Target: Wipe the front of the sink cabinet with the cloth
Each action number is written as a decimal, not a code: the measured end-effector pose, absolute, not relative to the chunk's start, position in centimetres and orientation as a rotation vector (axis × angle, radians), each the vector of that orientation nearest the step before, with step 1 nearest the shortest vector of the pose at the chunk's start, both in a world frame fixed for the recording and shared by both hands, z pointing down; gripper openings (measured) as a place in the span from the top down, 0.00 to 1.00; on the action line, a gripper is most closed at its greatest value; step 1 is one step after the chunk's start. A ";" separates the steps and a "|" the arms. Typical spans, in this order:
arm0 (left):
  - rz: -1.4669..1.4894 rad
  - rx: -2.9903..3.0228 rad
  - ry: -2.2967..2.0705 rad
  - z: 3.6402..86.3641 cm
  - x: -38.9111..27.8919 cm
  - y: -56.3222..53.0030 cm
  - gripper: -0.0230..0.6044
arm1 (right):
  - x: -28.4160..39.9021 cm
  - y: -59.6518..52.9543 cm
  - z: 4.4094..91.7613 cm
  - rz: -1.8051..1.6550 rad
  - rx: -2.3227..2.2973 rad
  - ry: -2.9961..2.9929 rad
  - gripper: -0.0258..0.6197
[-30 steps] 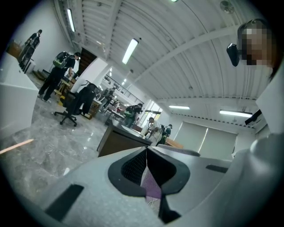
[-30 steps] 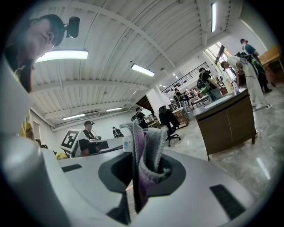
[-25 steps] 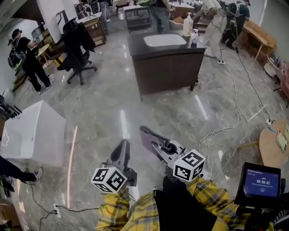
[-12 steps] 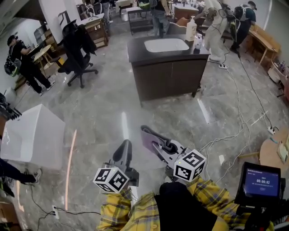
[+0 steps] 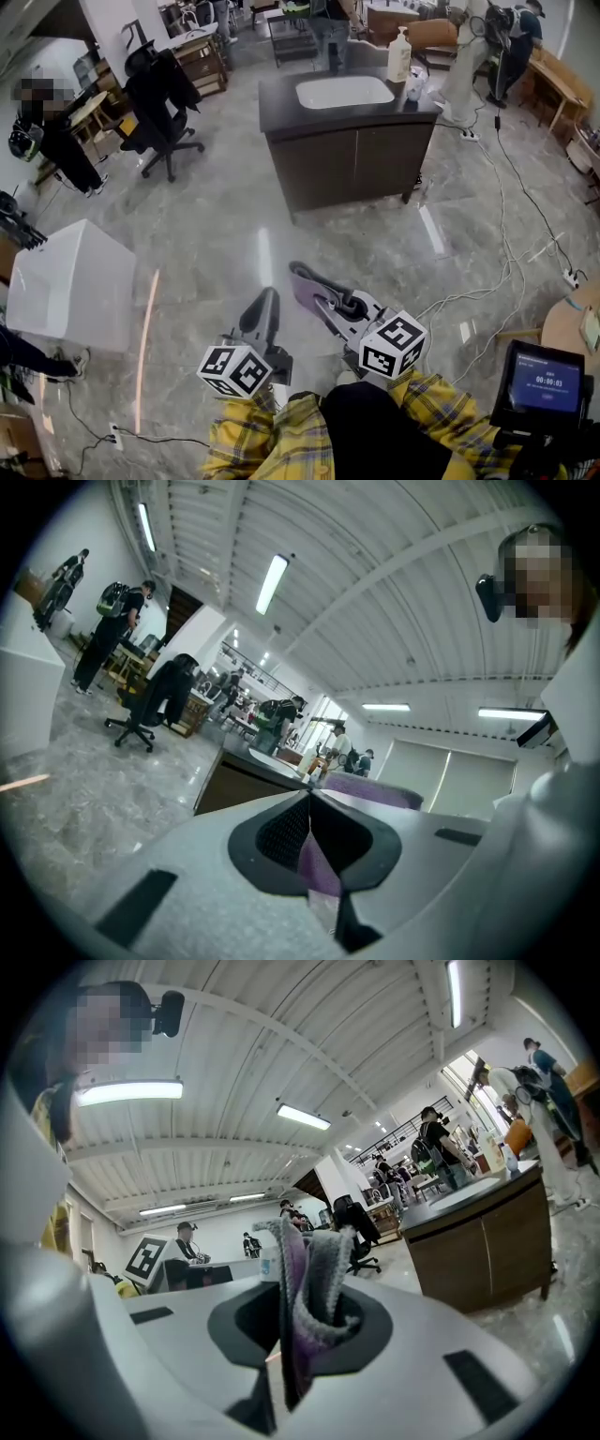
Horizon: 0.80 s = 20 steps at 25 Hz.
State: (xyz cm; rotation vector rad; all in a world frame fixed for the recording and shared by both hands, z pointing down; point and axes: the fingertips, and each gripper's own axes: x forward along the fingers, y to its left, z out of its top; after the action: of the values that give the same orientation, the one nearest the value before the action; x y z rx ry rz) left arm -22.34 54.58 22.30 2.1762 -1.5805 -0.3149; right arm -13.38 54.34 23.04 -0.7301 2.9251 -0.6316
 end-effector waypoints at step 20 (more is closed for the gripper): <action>-0.286 2.204 -1.568 22.3 -21.6 45.9 0.95 | -11.8 46.4 24.0 -0.625 -0.781 2.918 0.89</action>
State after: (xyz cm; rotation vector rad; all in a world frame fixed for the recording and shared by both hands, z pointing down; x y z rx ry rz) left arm -21.56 45.91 22.33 2.2040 -1.5675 -0.2863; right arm -11.76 46.36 24.02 -0.7811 2.9178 -0.6246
